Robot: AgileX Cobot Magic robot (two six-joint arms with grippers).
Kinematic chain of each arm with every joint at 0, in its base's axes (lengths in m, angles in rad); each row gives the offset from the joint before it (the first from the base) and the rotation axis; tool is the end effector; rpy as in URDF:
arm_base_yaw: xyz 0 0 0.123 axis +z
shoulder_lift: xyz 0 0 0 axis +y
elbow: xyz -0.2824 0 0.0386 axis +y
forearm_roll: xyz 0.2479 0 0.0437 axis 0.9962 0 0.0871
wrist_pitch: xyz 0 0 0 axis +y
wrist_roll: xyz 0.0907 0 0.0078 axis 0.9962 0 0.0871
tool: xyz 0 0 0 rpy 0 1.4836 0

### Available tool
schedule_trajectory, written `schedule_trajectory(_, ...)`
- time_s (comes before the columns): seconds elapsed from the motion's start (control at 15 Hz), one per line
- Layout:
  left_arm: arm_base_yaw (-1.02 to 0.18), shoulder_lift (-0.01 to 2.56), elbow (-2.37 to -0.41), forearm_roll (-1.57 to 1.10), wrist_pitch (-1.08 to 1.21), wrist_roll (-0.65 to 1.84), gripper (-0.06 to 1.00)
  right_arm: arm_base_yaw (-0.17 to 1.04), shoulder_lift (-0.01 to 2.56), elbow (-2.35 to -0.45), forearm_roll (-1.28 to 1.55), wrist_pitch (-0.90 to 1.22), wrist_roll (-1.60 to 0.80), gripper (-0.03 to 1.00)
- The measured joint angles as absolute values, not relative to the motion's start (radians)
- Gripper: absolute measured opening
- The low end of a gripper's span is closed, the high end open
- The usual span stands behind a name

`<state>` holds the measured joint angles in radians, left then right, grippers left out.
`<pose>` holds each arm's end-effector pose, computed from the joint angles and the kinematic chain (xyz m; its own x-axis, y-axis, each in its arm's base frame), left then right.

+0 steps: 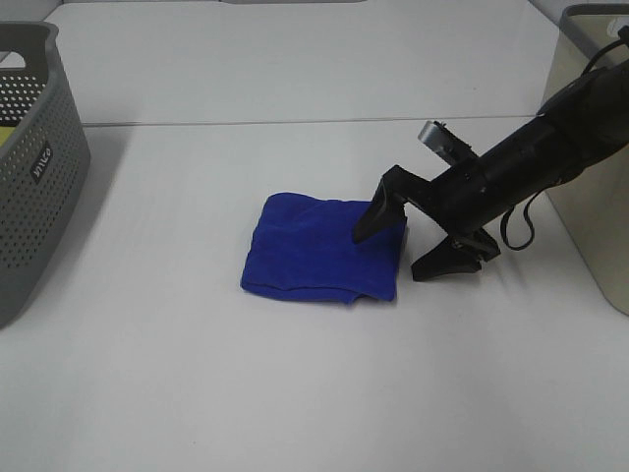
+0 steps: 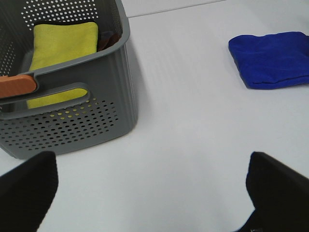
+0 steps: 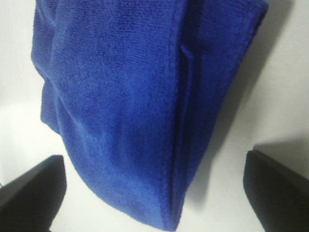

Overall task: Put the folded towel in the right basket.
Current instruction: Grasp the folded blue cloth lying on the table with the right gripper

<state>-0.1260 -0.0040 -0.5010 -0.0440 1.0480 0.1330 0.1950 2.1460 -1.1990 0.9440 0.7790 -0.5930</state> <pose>-0.0055 -0.0028 0.2785 -0.4160 0.1643 -0.8944 0.2069 0.9749 0.0828 0.3628 0.1245 0.0897 -0.9959 -0.0436 -0.0798 -0.0822 0.8079 0.5836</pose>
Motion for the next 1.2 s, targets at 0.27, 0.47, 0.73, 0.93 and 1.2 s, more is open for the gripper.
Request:
schedule_trajectory(0.27,-0.126,-0.004,-0.501,-0.044,1.048,0.133,0.99,0.274,2.167,-1.203,1.021,0.744,-0.598,0.96)
schedule_trajectory(0.47,-0.126,-0.004,-0.501,-0.044,1.048,0.133,0.99,0.363,2.19,-1.236,1.052,0.7,-0.594,0.95)
schedule_trajectory(0.73,-0.126,-0.004,-0.501,-0.044,1.048,0.133,0.99,0.459,2.26,-1.338,1.066,0.697,-0.511,0.86)
schedule_trajectory(0.93,-0.126,-0.004,-0.501,-0.044,1.048,0.133,0.99,0.465,2.309,-1.351,1.064,0.696,-0.478,0.42)
schedule_trajectory(1.2,-0.126,-0.004,-0.501,-0.044,1.048,0.133,0.99,0.465,2.321,-1.355,1.04,0.705,-0.478,0.1)
